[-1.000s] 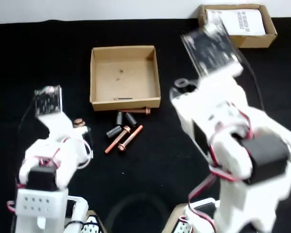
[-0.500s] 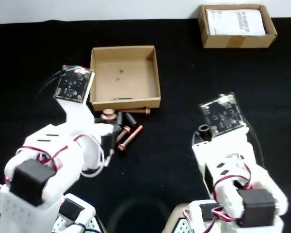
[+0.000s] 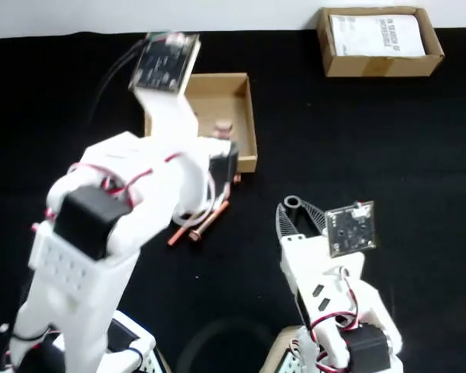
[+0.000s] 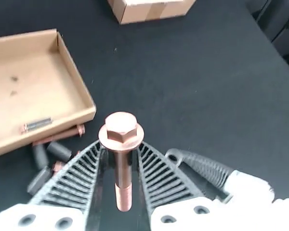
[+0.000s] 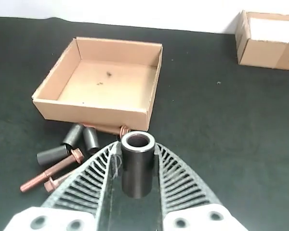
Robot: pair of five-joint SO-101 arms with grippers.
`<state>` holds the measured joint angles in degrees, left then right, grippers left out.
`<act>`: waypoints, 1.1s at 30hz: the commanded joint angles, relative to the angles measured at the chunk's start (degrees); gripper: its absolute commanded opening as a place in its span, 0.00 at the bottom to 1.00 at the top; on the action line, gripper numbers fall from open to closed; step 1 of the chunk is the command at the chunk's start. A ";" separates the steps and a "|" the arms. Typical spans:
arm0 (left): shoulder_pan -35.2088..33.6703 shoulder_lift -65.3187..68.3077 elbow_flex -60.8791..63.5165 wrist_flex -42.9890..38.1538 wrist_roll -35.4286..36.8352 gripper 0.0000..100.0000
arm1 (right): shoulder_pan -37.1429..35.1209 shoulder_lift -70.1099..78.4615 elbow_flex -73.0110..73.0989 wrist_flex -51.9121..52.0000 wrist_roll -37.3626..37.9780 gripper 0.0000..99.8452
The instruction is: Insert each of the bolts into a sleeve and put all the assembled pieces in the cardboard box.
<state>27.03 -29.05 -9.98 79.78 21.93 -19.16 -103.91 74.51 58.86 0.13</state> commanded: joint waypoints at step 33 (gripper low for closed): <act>10.24 18.51 -1.01 -16.53 0.35 0.01 | -0.57 -0.57 2.15 -7.08 -0.53 0.01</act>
<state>36.79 -10.51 -11.03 64.48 21.93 -19.69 -104.09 76.88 52.97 0.13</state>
